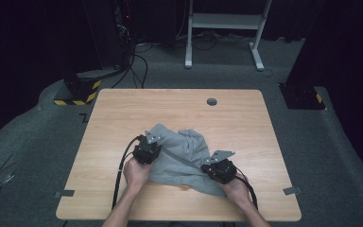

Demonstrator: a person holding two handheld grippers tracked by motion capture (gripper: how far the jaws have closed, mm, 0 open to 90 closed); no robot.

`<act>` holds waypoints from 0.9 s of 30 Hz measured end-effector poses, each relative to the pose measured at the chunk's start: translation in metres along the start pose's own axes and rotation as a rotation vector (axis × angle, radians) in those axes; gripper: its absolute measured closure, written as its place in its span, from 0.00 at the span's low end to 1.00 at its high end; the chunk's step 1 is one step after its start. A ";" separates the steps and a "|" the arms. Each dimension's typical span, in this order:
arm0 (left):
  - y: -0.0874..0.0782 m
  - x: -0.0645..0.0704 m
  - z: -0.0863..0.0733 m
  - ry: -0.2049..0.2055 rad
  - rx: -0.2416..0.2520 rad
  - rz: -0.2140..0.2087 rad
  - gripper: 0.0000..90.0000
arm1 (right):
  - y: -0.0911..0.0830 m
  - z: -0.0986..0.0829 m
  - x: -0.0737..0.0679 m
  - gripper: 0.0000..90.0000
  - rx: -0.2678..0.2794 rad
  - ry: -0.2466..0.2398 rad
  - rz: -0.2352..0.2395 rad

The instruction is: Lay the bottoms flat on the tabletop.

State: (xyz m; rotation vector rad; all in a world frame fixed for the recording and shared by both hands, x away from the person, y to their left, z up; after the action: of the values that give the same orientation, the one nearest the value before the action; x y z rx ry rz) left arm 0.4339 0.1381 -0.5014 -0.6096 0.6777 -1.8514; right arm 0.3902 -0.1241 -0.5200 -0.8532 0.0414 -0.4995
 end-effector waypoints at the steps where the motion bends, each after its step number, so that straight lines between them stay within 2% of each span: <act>1: -0.001 -0.003 -0.001 -0.019 0.003 -0.007 0.97 | -0.004 -0.003 0.000 0.96 0.006 0.006 0.001; 3: 0.003 -0.004 -0.007 -0.032 -0.025 -0.015 0.97 | -0.008 -0.010 -0.001 0.96 0.010 0.014 0.015; 5: 0.008 -0.001 -0.017 -0.004 -0.057 -0.008 0.96 | -0.007 -0.015 -0.001 0.95 0.007 0.023 0.043; 6: 0.009 0.001 -0.021 0.001 -0.063 -0.013 0.93 | -0.006 -0.015 -0.001 0.92 0.013 0.023 0.049; 7: 0.009 0.003 -0.024 0.008 -0.061 -0.010 0.89 | -0.007 -0.015 -0.001 0.86 0.030 0.031 0.050; 9: 0.007 0.005 -0.029 0.021 -0.060 0.002 0.80 | -0.013 -0.011 0.004 0.77 0.082 0.070 0.033; 11: 0.005 0.002 -0.035 0.025 -0.067 0.017 0.74 | -0.021 -0.008 0.013 0.74 0.149 0.123 0.003; 13: 0.004 -0.003 -0.043 0.012 -0.074 0.029 0.70 | -0.023 -0.007 0.025 0.72 0.168 0.170 -0.024; 15: 0.003 -0.008 -0.050 -0.009 -0.071 0.024 0.67 | -0.018 -0.006 0.036 0.70 0.153 0.211 -0.041; 17: 0.002 -0.011 -0.055 -0.029 -0.047 0.015 0.65 | -0.009 -0.007 0.045 0.68 0.129 0.236 -0.059; 21: 0.001 -0.010 -0.059 -0.020 -0.022 0.019 0.62 | 0.014 -0.008 0.057 0.62 0.065 0.282 -0.093; 24: 0.001 -0.010 -0.063 -0.038 0.017 0.011 0.62 | 0.028 -0.006 0.063 0.60 0.045 0.314 -0.095; 25: 0.001 -0.010 -0.064 -0.041 0.029 0.008 0.61 | 0.032 -0.005 0.065 0.62 0.034 0.317 -0.092; 27: 0.001 -0.009 -0.066 -0.043 0.046 0.001 0.59 | 0.039 -0.002 0.065 0.80 0.021 0.300 -0.059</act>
State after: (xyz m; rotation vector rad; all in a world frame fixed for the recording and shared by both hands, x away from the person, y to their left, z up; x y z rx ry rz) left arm 0.3932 0.1578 -0.5503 -0.6178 0.6051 -1.8429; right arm 0.4631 -0.1321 -0.5391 -0.7544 0.2862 -0.6789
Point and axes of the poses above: each handheld gripper's, and its own axes: y roughly forward along the jaws, z roughly out of its top, x roughly to its right, the point moved 4 cm from there along y, roughly forward along the jaws, and after that the axes turned 11 degrees about -y, right-handed, at the moved point
